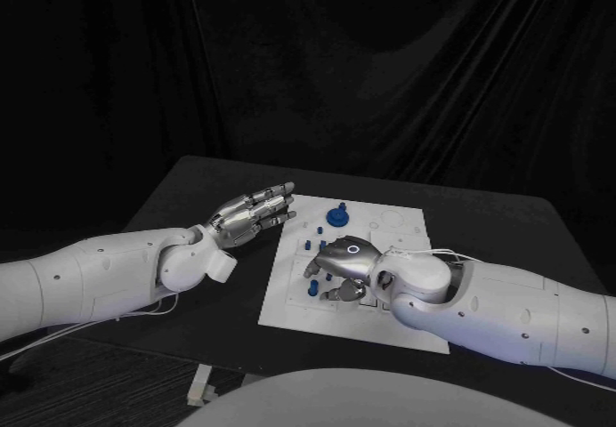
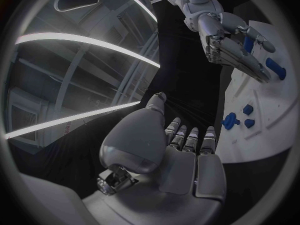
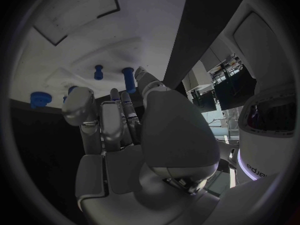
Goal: Assemble the parts on the task board
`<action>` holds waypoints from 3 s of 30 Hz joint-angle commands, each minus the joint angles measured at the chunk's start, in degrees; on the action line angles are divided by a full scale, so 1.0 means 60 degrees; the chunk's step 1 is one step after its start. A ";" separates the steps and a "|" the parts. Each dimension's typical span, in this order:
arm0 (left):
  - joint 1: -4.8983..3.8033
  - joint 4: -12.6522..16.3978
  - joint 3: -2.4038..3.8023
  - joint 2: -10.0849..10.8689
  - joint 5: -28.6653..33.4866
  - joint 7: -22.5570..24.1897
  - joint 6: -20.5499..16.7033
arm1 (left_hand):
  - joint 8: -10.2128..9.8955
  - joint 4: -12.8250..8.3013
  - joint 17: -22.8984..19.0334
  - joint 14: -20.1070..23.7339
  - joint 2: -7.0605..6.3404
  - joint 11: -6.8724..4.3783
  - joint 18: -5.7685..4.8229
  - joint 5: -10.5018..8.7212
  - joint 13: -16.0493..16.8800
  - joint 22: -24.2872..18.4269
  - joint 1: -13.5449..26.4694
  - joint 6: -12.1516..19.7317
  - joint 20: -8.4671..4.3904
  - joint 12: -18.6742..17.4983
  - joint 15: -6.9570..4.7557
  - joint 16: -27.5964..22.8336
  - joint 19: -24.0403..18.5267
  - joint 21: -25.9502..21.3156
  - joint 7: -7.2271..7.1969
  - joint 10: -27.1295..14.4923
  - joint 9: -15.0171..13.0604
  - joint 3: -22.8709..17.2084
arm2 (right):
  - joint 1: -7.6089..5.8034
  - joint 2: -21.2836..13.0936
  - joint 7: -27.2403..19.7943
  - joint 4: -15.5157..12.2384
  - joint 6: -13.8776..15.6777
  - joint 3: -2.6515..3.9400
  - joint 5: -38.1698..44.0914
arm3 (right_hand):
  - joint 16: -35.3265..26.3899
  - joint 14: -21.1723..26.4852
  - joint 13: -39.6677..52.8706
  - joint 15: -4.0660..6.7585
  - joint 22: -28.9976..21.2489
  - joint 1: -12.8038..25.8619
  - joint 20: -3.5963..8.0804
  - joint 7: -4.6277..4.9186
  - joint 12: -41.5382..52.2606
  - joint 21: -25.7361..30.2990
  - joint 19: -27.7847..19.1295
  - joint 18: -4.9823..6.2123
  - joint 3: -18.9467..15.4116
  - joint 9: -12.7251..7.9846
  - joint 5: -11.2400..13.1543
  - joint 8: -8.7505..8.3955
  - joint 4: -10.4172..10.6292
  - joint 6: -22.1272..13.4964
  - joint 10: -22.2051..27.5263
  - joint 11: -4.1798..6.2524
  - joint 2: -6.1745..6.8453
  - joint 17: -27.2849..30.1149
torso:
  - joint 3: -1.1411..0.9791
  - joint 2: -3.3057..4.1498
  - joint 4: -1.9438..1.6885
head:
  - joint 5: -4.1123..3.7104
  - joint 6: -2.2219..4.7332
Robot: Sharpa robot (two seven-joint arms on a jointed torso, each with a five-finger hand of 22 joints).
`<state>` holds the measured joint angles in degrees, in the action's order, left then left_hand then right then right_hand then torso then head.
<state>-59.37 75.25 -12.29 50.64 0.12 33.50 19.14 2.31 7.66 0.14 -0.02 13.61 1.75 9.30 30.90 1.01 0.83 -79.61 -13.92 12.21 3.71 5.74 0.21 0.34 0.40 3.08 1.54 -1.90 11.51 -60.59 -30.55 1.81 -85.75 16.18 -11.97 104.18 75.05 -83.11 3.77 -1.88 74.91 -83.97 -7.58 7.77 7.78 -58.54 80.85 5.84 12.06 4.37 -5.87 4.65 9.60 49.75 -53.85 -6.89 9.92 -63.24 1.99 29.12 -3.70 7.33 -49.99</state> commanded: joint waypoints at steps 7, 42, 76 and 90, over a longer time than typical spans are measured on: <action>0.0017 0.0037 0.0011 0.0032 0.0065 0.0100 0.0075 | 0.0035 -0.0034 -0.0005 -0.0006 0.0058 -0.0016 0.0162 0.0054 -0.0006 0.0018 0.0019 0.0015 0.0071 0.0053 0.0056 0.0020 -0.0003 -0.0016 -0.0010 -0.0037 -0.0003 0.0044 | -0.1041 -0.1301 -0.0450 -0.1282 0.2915 0.0016 -0.1845 | 0.0351 -0.0315 -0.0014 0.0051 0.1418 0.0123 0.0056 0.0036 0.0156 -0.0761 0.0354 -0.0143 -0.0183 -0.0038 -0.0048 0.0029 0.0420 0.0041 -0.0092 0.0014 0.0062 -0.0512 | -0.0001 0.0001 -0.0001 | -0.0151 -0.0002; 0.0034 0.0184 0.0010 0.0096 0.0065 0.0269 0.0078 | 0.0028 -0.0105 0.0007 -0.0014 0.0079 0.0061 0.0171 0.0081 0.0001 0.0084 -0.0007 0.0058 0.0170 0.0095 0.0137 0.0056 0.0034 0.0012 -0.0013 -0.0038 -0.0001 0.0009 | -0.1819 -0.3549 0.5270 -0.1636 -0.4336 0.0008 -0.5345 | 0.1879 -0.0918 1.4372 0.1363 0.2089 0.5151 0.1265 -0.1135 1.3704 -0.3839 0.1083 -0.0646 -0.1611 0.3934 -0.0544 0.3457 0.1168 0.1902 -0.6025 0.1654 -0.1131 -0.3289 | 0.0001 0.0004 -0.0001 | -0.0754 -0.0002; 0.0072 0.0050 0.0010 -0.0006 0.0065 0.0166 0.0185 | 0.0032 -0.0105 0.0010 -0.0017 0.0082 0.0053 0.0171 0.0069 0.0001 0.0098 0.0022 0.0053 0.0208 0.0105 0.0210 0.0066 0.0045 0.0019 -0.0015 -0.0041 -0.0003 0.0017 | -0.0929 -0.2650 0.5535 -0.0625 -0.4196 0.0009 -0.5017 | 0.1394 -0.0769 1.4372 0.1223 0.1934 0.4869 0.1145 -0.0856 1.3704 -0.3420 0.0906 -0.0540 -0.1757 0.3795 -0.0785 0.2023 0.0942 0.1447 -0.6025 0.1446 -0.1245 -0.2344 | 0.0000 0.0000 -0.0006 | -0.0668 -0.0002; 0.0125 0.0030 0.0010 -0.0003 0.0065 0.0152 0.0213 | 0.0036 -0.0085 0.0016 -0.0023 0.0098 0.0045 0.0144 0.0069 0.0000 0.0118 0.0071 0.0055 0.0258 0.0119 0.0359 0.0087 0.0061 0.0030 -0.0026 -0.0047 -0.0003 0.0028 | -0.0730 -0.2444 0.5600 -0.0443 -0.4402 0.0009 -0.5017 | 0.1242 -0.0728 1.4372 0.1152 0.1838 0.4234 0.1060 -0.0781 1.3704 -0.3108 0.0820 -0.0471 -0.1666 0.3748 -0.2056 0.1646 0.0415 0.1464 -0.6025 0.1368 -0.1146 -0.2053 | 0.0003 0.0006 0.0002 | -0.0667 -0.0002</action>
<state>-58.73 75.38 -12.29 50.69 0.13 33.71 19.54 2.30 7.34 0.18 -0.33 13.92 1.96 9.30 31.12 1.00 1.49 -79.30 -13.92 13.45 4.16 7.49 0.43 0.76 0.40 3.08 1.33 -1.89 11.51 -65.24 -45.27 34.12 -88.52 -9.55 -11.86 73.69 82.73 -83.95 74.91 5.42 74.95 -58.14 -0.84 3.01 89.80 -77.43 84.05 2.23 2.08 26.75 -17.76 14.62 12.47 58.18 -84.00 1.76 2.93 -74.92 2.01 29.14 -3.71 3.36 -49.99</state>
